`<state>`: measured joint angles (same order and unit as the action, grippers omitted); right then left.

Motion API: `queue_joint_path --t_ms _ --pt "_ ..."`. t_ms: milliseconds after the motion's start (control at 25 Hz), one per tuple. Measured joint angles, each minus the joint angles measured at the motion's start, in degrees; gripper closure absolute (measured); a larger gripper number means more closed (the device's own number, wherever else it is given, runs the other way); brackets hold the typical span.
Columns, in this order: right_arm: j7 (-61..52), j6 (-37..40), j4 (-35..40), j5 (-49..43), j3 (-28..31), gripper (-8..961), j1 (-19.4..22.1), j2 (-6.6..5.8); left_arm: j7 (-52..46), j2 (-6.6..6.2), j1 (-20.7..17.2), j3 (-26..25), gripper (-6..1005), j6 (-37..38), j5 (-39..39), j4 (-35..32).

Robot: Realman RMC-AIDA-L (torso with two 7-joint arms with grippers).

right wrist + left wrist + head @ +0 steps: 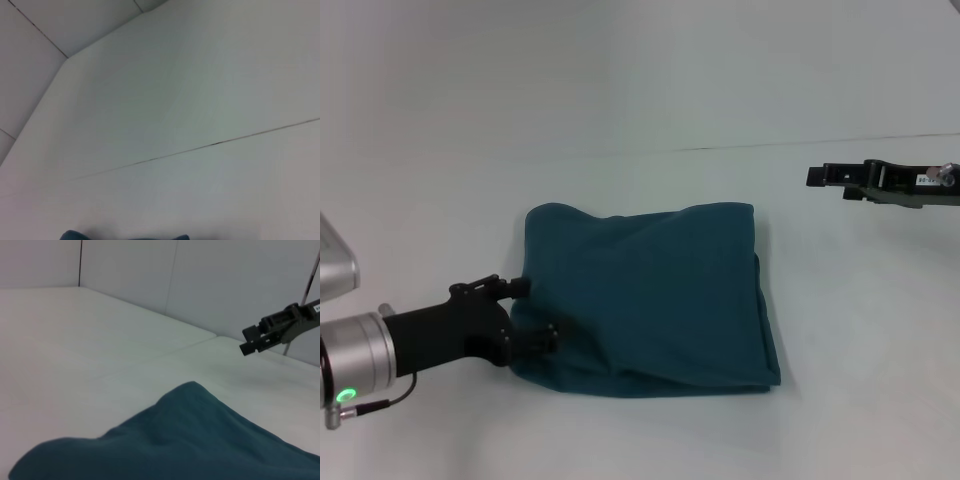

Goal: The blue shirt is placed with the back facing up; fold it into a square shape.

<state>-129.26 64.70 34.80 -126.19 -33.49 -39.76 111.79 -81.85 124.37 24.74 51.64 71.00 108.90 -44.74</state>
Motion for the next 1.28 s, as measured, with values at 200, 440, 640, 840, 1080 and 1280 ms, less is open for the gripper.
queue_joint_path --t_ms 200,440,640,840,1080,1280 --pt "0.0 -0.1 0.0 0.1 0.0 127 -0.1 0.0 1.1 0.08 0.1 0.1 122 -2.2 -0.5 1.3" --pt "0.0 -0.1 0.0 0.2 0.0 127 -0.2 0.0 1.9 0.09 0.3 0.0 122 -6.3 -1.1 1.6" --pt "-0.1 -0.1 0.0 0.2 0.0 128 -0.2 0.02 3.0 0.09 0.4 0.2 122 -8.5 -0.9 3.3" --pt "-0.2 -0.1 0.1 0.2 0.0 130 -0.2 0.09 4.2 0.09 0.1 0.3 122 -9.3 -0.7 4.9" --pt "-0.3 -0.1 0.3 0.2 0.0 133 -0.2 0.09 4.2 0.05 -0.6 0.3 122 -9.3 0.0 4.9" --pt "-0.3 -0.1 0.3 0.2 0.0 135 -0.3 0.09 3.9 0.1 -0.6 0.3 122 -9.4 1.6 5.0"
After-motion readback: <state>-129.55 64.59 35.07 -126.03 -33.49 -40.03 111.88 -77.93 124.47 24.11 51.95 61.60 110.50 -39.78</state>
